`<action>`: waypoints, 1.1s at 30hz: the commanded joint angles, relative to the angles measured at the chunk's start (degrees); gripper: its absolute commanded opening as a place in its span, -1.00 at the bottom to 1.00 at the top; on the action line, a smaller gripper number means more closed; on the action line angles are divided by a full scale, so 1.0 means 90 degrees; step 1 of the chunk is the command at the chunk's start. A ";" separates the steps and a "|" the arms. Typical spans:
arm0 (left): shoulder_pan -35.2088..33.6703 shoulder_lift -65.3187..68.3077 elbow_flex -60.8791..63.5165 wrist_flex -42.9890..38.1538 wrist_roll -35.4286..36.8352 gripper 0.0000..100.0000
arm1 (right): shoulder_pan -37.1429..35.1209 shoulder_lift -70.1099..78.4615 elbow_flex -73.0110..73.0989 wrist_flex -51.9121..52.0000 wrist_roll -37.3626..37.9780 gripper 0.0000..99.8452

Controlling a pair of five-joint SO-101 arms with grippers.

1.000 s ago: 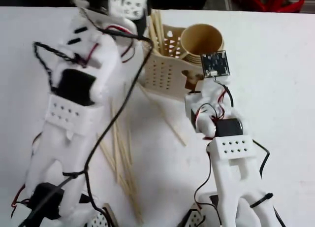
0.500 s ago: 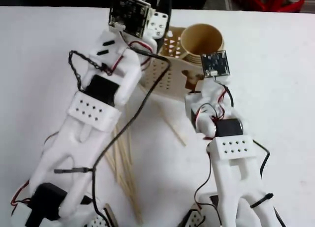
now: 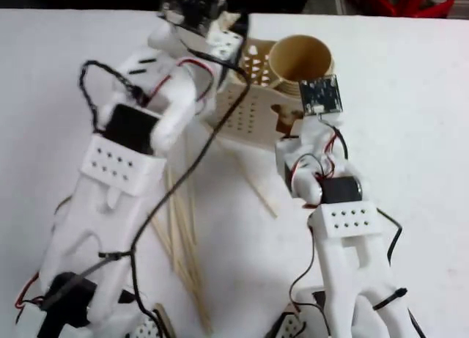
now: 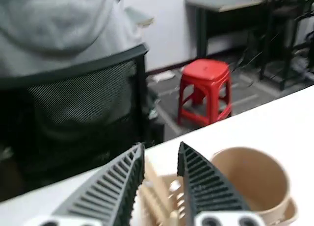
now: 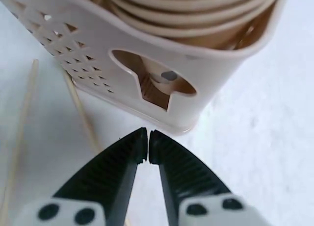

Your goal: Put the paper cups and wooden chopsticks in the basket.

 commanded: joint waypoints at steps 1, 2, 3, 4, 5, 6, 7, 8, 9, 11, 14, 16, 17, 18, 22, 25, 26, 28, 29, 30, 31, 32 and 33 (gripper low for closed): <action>-0.0503 -0.0366 -0.0762 0.1299 -0.0078 -0.74 | 0.0073 -0.0181 -0.0029 -0.0103 -0.0010 -0.96; -0.0611 -0.0366 -0.0869 0.1680 -0.0078 -0.74 | 0.0073 -0.0181 -0.0029 -0.0103 -0.0010 -0.96; -0.0708 -0.0366 -0.0996 0.2071 -0.0078 -0.74 | 0.0073 -0.0181 -0.0029 -0.0103 -0.0010 -0.96; -0.0806 -0.0366 -0.1094 0.2442 -0.0078 -0.74 | 0.0073 -0.0181 -0.0029 -0.0103 -0.0010 -0.96; -0.0884 -0.0366 -0.1162 0.2784 -0.0078 -0.74 | 0.0073 -0.0181 -0.0029 -0.0103 -0.0010 -0.96; -0.0933 -0.0366 -0.1201 0.3087 -0.0078 -0.74 | 0.0063 -0.0181 -0.0029 -0.0103 -0.0010 -0.96; -0.0962 -0.0366 -0.1231 0.3370 -0.0078 -0.74 | 0.0063 -0.0181 -0.0029 -0.0103 -0.0010 -0.96; -0.0962 -0.0366 -0.1231 0.3643 -0.0078 -0.74 | 0.0054 -0.0181 -0.0029 -0.0103 -0.0010 -0.96; -0.0962 -0.0366 -0.1211 0.3878 -0.0078 -0.74 | 0.0054 -0.0181 -0.0020 -0.0103 -0.0010 -0.96; -0.0962 -0.0317 -0.1211 0.4396 -0.0078 -0.74 | 0.0054 -0.0181 0.0029 -0.0151 -0.0010 -0.96; -0.0962 -0.0337 -0.1016 0.4972 -0.0078 -0.74 | 0.0063 -0.0181 0.0107 -0.0288 -0.0010 -0.96; -0.0962 -0.0357 -0.0713 0.5118 -0.0078 -0.74 | 0.0063 -0.0181 0.0215 -0.0493 0.0000 -0.96; -0.0962 -0.0357 -0.0518 0.5187 -0.0078 -0.74 | 0.0063 -0.0181 0.0264 -0.0562 0.0000 -0.96; -0.0962 -0.0357 -0.0283 0.5216 -0.0088 -0.73 | 0.0063 -0.0181 0.0313 -0.0650 0.0000 -0.96; -0.0972 -0.0357 0.0742 0.5236 -0.0098 -0.73 | 0.0063 -0.0181 0.0352 -0.0698 0.0000 -0.96; -0.0972 -0.0366 0.1426 0.5236 -0.0361 -0.73 | 0.0054 -0.0181 0.0352 -0.0698 0.0000 -0.96; -0.0972 -0.0366 0.1631 0.5236 -0.0430 -0.73 | 0.0044 -0.0181 0.0352 -0.0698 0.0000 -0.96; -0.0972 -0.0366 0.1993 0.5236 -0.0498 -0.67 | 0.0044 -0.0181 0.0352 -0.0698 0.0000 -0.96; -0.1001 -0.0366 0.2188 0.5236 -0.0469 -0.61 | 0.0044 -0.0181 0.0352 -0.0698 0.0000 -0.96; -0.1060 -0.0366 0.2374 0.5216 -0.0449 -0.54 | 0.0044 -0.0181 0.0352 -0.0698 0.0000 -0.96; -0.1118 -0.0366 0.2569 0.5187 -0.0449 -0.48 | 0.0044 -0.0181 0.0352 -0.0698 0.0000 -0.96; -0.1206 -0.0357 0.2745 0.5138 -0.0449 -0.45 | 0.0054 -0.0181 0.0352 -0.0698 0.0000 -0.96; -0.1314 -0.0347 0.2940 0.5021 -0.0469 -0.46 | 0.0054 -0.0181 0.0352 -0.0698 0.0000 -0.96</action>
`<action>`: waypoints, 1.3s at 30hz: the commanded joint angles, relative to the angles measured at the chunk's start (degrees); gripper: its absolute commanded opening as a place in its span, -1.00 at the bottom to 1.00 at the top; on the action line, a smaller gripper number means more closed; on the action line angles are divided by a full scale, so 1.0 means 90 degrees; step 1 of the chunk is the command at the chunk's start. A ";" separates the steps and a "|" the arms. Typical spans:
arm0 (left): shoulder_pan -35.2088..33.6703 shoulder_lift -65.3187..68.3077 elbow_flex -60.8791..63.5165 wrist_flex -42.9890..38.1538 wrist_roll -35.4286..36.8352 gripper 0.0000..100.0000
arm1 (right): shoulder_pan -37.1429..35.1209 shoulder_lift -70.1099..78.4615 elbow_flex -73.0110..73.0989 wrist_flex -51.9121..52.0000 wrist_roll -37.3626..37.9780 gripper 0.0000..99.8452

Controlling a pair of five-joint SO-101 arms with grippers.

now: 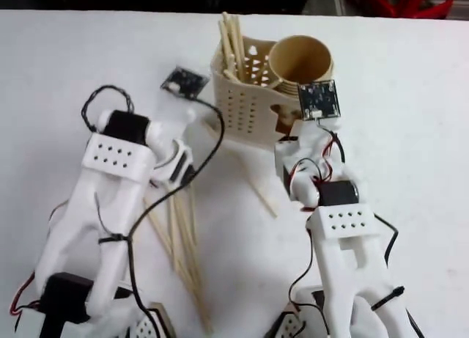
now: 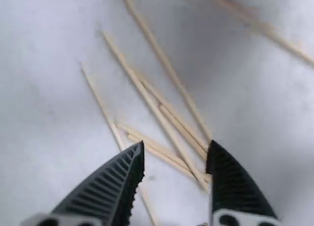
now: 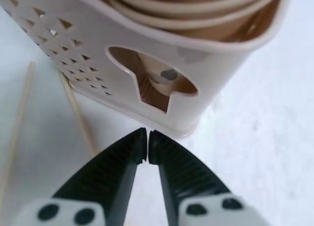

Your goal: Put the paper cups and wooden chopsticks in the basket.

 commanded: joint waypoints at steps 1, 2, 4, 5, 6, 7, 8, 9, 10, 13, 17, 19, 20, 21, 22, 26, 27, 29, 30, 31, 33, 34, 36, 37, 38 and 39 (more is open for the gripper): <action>-0.0396 -0.0327 0.0733 -0.0332 -0.0088 -0.47 | 0.0054 -0.0181 -0.0068 -0.0122 0.0000 -0.96; -0.0464 -0.0317 0.0977 -0.0518 -0.0088 -0.47 | 0.0054 -0.0181 -0.0068 -0.0122 0.0000 -0.96; -0.0552 -0.0308 0.1514 -0.0967 -0.0088 -0.47 | 0.0044 -0.0181 -0.0068 -0.0122 0.0000 -0.96; -0.0542 -0.0308 0.1788 -0.1192 -0.0088 -0.47 | 0.0044 -0.0181 -0.0068 -0.0122 0.0000 -0.96; -0.0523 -0.0308 0.2071 -0.1455 -0.0088 -0.47 | 0.0044 -0.0181 -0.0068 -0.0122 0.0000 -0.96; -0.0513 -0.0308 0.2344 -0.1700 -0.0088 -0.47 | 0.0044 -0.0181 -0.0068 -0.0122 0.0000 -0.96; -0.0513 -0.0308 0.2579 -0.1963 -0.0078 -0.47 | 0.0044 -0.0181 -0.0068 -0.0122 0.0000 -0.96; -0.0513 -0.0308 0.2794 -0.2217 -0.0059 -0.47 | 0.0044 -0.0181 -0.0068 -0.0122 0.0000 -0.96; -0.0513 -0.0308 0.2979 -0.2442 -0.0039 -0.47 | 0.0044 -0.0181 -0.0068 -0.0122 0.0000 -0.96; -0.0513 -0.0298 0.3487 -0.3018 -0.0029 -0.51 | 0.0044 -0.0181 -0.0068 -0.0122 0.0000 -0.96; -0.0513 -0.0298 0.3946 -0.3780 -0.0029 -0.63 | 0.0044 -0.0181 -0.0068 -0.0122 0.0000 -0.96; -0.0513 -0.0298 0.4093 -0.4142 -0.0029 -0.66 | 0.0044 -0.0181 -0.0068 -0.0122 0.0000 -0.96; -0.0513 -0.0298 0.4103 -0.4220 -0.0020 -0.66 | 0.0044 -0.0181 -0.0068 -0.0122 0.0000 -0.96; -0.0503 -0.0298 0.4093 -0.4239 -0.0020 -0.66 | 0.0044 -0.0181 -0.0068 -0.0122 0.0000 -0.96; -0.0503 -0.0298 0.4093 -0.4269 -0.0010 -0.66 | 0.0044 -0.0181 -0.0068 -0.0122 0.0000 -0.96; -0.0376 -0.0298 0.4103 -0.4376 0.0391 -0.66 | 0.0044 -0.0181 -0.0068 -0.0122 0.0000 -0.96; -0.0317 -0.0298 0.4103 -0.4386 0.0420 -0.66 | 0.0044 -0.0181 -0.0068 -0.0122 0.0000 -0.96; -0.0142 -0.0298 0.4093 -0.4396 0.0420 -0.66 | 0.0054 -0.0181 -0.0068 -0.0132 0.0000 -0.96; -0.0044 -0.0298 0.4093 -0.4396 0.0420 -0.66 | 0.0063 -0.0181 -0.0068 -0.0132 0.0000 -0.96; 0.0034 -0.0298 0.4093 -0.4396 0.0430 -0.66 | 0.0063 -0.0181 -0.0068 -0.0132 0.0000 -0.96; 0.0161 -0.0288 0.4093 -0.4405 0.0625 -0.66 | 0.0063 -0.0181 -0.0068 -0.0132 0.0000 -0.96; 0.0210 -0.0288 0.4093 -0.4405 0.0684 -0.66 | 0.0063 -0.0181 -0.0068 -0.0132 0.0000 -0.96; 0.0308 -0.0288 0.4093 -0.4405 0.0742 -0.66 | 0.0063 -0.0181 -0.0068 -0.0132 0.0000 -0.96; 0.0317 -0.0288 0.4093 -0.4405 0.0752 -0.66 | 0.0063 -0.0181 -0.0068 -0.0132 0.0000 -0.96; 0.0327 -0.0298 0.4093 -0.4405 0.0762 -0.66 | 0.0063 -0.0181 -0.0068 -0.0132 0.0000 -0.96; 0.0327 -0.0298 0.4093 -0.4405 0.0762 -0.66 | 0.0063 -0.0181 -0.0068 -0.0132 0.0000 -0.96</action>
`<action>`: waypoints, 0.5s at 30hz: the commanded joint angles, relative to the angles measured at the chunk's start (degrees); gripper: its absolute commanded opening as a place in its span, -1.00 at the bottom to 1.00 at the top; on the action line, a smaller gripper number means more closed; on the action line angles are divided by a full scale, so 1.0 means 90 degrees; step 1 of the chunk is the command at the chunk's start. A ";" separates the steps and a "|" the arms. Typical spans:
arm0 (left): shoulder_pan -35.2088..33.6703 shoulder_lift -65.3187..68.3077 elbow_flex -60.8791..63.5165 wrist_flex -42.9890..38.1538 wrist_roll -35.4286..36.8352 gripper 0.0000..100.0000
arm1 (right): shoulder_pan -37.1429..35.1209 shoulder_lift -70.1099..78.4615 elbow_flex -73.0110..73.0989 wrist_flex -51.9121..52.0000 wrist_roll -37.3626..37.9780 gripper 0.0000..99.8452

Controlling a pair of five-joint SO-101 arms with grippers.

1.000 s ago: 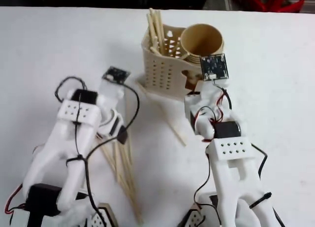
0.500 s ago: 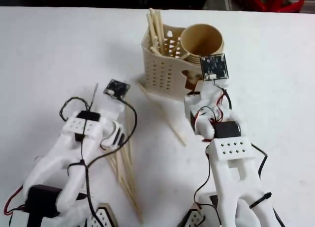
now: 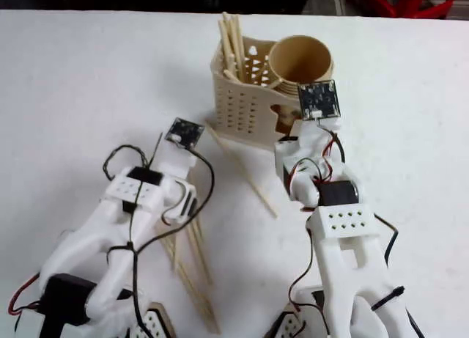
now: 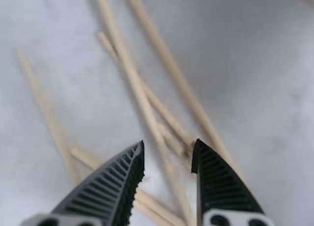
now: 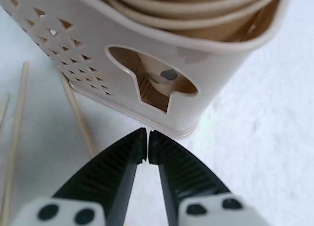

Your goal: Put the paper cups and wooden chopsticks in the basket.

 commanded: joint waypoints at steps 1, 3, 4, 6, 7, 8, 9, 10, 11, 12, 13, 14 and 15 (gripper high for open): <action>0.0151 -0.0278 0.0000 -0.0068 0.0117 -0.66 | 0.0063 -0.0181 -0.0068 -0.0132 0.0000 -0.96; 0.0142 -0.0278 0.0010 -0.0029 0.0107 -0.66 | 0.0063 -0.0181 -0.0068 -0.0132 0.0000 -0.96; 0.0142 -0.0269 0.0029 -0.0029 0.0107 -0.66 | 0.0063 -0.0181 -0.0068 -0.0132 0.0000 -0.96; 0.0122 -0.0269 0.0039 0.0098 0.0098 -0.66 | 0.0063 -0.0181 -0.0068 -0.0132 0.0000 -0.96; 0.0122 -0.0259 0.0039 0.0176 0.0098 -0.66 | 0.0063 -0.0181 -0.0068 -0.0132 0.0000 -0.96; 0.0122 -0.0190 0.0039 0.0264 0.0088 -0.66 | 0.0063 -0.0181 -0.0068 -0.0132 0.0000 -0.96; 0.0112 -0.0073 0.0000 0.0361 0.0088 -0.66 | 0.0063 -0.0181 -0.0068 -0.0122 0.0000 -0.96; 0.0112 0.0073 -0.0068 0.0459 0.0088 -0.66 | 0.0063 -0.0181 -0.0068 -0.0122 0.0000 -0.96; 0.0103 0.0249 -0.0215 0.0567 0.0088 -0.66 | 0.0063 -0.0181 -0.0068 -0.0122 0.0000 -0.96; 0.0034 0.0454 -0.0371 0.0684 0.0088 -0.67 | 0.0063 -0.0181 -0.0068 -0.0122 0.0000 -0.96; -0.0015 0.0689 -0.0547 0.0762 0.0088 -0.68 | 0.0063 -0.0181 -0.0068 -0.0122 0.0000 -0.96; -0.0054 0.0962 -0.0772 0.0840 0.0088 -0.72 | 0.0063 -0.0181 -0.0068 -0.0122 0.0000 -0.96; -0.0073 0.1255 -0.0996 0.0977 0.0088 -0.75 | 0.0063 -0.0190 -0.0068 -0.0122 0.0000 -0.96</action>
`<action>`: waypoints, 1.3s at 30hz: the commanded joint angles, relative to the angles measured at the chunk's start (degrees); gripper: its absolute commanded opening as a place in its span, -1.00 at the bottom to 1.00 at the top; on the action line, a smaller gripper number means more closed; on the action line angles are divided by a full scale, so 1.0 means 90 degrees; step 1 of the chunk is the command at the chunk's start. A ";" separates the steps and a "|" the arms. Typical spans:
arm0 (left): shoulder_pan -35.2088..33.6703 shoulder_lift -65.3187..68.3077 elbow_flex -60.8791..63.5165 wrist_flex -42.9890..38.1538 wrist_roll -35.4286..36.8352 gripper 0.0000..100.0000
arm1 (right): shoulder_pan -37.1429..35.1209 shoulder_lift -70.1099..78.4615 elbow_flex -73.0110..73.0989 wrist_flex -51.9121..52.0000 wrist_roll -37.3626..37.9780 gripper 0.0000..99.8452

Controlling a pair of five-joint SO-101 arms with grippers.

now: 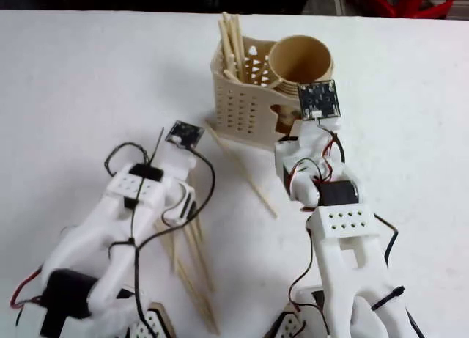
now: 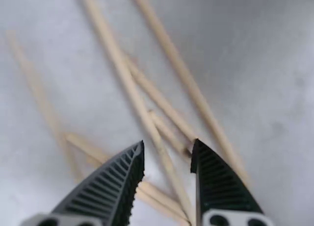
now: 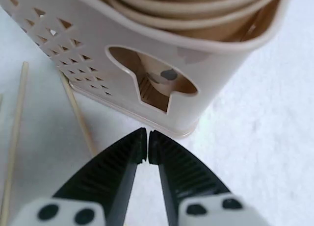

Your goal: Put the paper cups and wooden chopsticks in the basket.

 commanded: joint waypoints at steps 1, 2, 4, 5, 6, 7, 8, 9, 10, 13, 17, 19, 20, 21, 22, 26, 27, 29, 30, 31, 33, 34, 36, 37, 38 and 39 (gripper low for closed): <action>-0.0112 0.1206 -0.0957 0.0557 0.0029 -0.78 | 0.0063 -0.0190 -0.0068 -0.0122 0.0000 -0.96; -0.0103 0.1519 -0.1231 0.0713 0.0029 -0.81 | 0.0063 -0.0190 -0.0068 -0.0122 0.0000 -0.96; -0.0112 0.2076 -0.1768 0.1016 0.0029 -0.86 | 0.0063 -0.0190 -0.0068 -0.0122 0.0000 -0.96; -0.0112 0.2330 -0.2022 0.1143 0.0029 -0.88 | 0.0063 -0.0200 -0.0068 -0.0122 0.0000 -0.96; -0.0112 0.2564 -0.2247 0.1260 0.0029 -0.90 | 0.0063 -0.0200 -0.0068 -0.0122 0.0000 -0.96; -0.0103 0.2759 -0.2471 0.1387 0.0039 -0.92 | 0.0073 -0.0200 -0.0068 -0.0122 0.0000 -0.96; -0.0093 0.2945 -0.2657 0.1514 0.0049 -0.93 | 0.0073 -0.0210 -0.0068 -0.0122 0.0000 -0.96; -0.0083 0.3082 -0.2813 0.1612 0.0049 -0.95 | 0.0073 -0.0210 -0.0068 -0.0122 0.0000 -0.96; -0.0073 0.3189 -0.2921 0.1690 0.0049 -0.95 | 0.0073 -0.0210 -0.0068 -0.0122 0.0000 -0.96; -0.0073 0.3297 -0.3057 0.1768 0.0049 -0.95 | 0.0073 -0.0220 -0.0068 -0.0122 0.0000 -0.96; -0.0073 0.3248 -0.3214 0.1700 0.0049 -0.95 | 0.0073 -0.0220 -0.0068 -0.0122 0.0000 -0.96; -0.0073 0.3121 -0.3360 0.1719 0.0059 -0.95 | 0.0073 -0.0230 -0.0068 -0.0122 0.0000 -0.96; -0.0073 0.3013 -0.3429 0.1758 0.0059 -0.95 | 0.0073 -0.0230 -0.0068 -0.0122 0.0000 -0.96; -0.0073 0.2877 -0.3497 0.1807 0.0059 -0.96 | 0.0073 -0.0230 -0.0068 -0.0122 0.0000 -0.96; -0.0073 0.2711 -0.3575 0.1885 0.0068 -0.96 | 0.0073 -0.0230 -0.0068 -0.0122 0.0000 -0.96; -0.0073 0.1861 -0.3790 0.2217 0.0068 -0.96 | 0.0073 -0.0230 -0.0068 -0.0122 0.0000 -0.96; -0.0073 0.1597 -0.3800 0.2276 0.0068 -0.96 | 0.0073 -0.0230 -0.0068 -0.0122 0.0000 -0.96; -0.0103 0.1050 -0.3790 0.2335 0.0068 -0.96 | 0.0073 -0.0230 -0.0068 -0.0122 0.0000 -0.96; -0.0112 0.0777 -0.3780 0.2335 0.0068 -0.96 | 0.0073 -0.0230 -0.0068 -0.0122 0.0000 -0.96; -0.0112 0.0513 -0.3780 0.2335 0.0068 -0.96 | 0.0073 -0.0230 -0.0068 -0.0122 0.0000 -0.96; -0.0122 -0.0005 -0.3790 0.2335 0.0068 -0.96 | 0.0073 -0.0230 -0.0068 -0.0122 0.0000 -0.96; -0.0122 -0.0239 -0.3800 0.2335 0.0078 -0.96 | 0.0073 -0.0230 -0.0068 -0.0122 0.0000 -0.96; -0.0083 -0.0698 -0.3878 0.2325 0.0078 -0.96 | 0.0073 -0.0230 -0.0068 -0.0122 0.0000 -0.96; -0.0083 -0.0913 -0.3966 0.2335 0.0078 -0.96 | 0.0073 -0.0230 -0.0068 -0.0122 0.0000 -0.96; -0.0083 -0.1109 -0.4063 0.2335 0.0078 -0.96 | 0.0073 -0.0230 -0.0068 -0.0122 0.0000 -0.96; -0.0083 -0.1304 -0.4190 0.2335 0.0078 -0.96 | 0.0073 -0.0230 -0.0068 -0.0122 0.0000 -0.96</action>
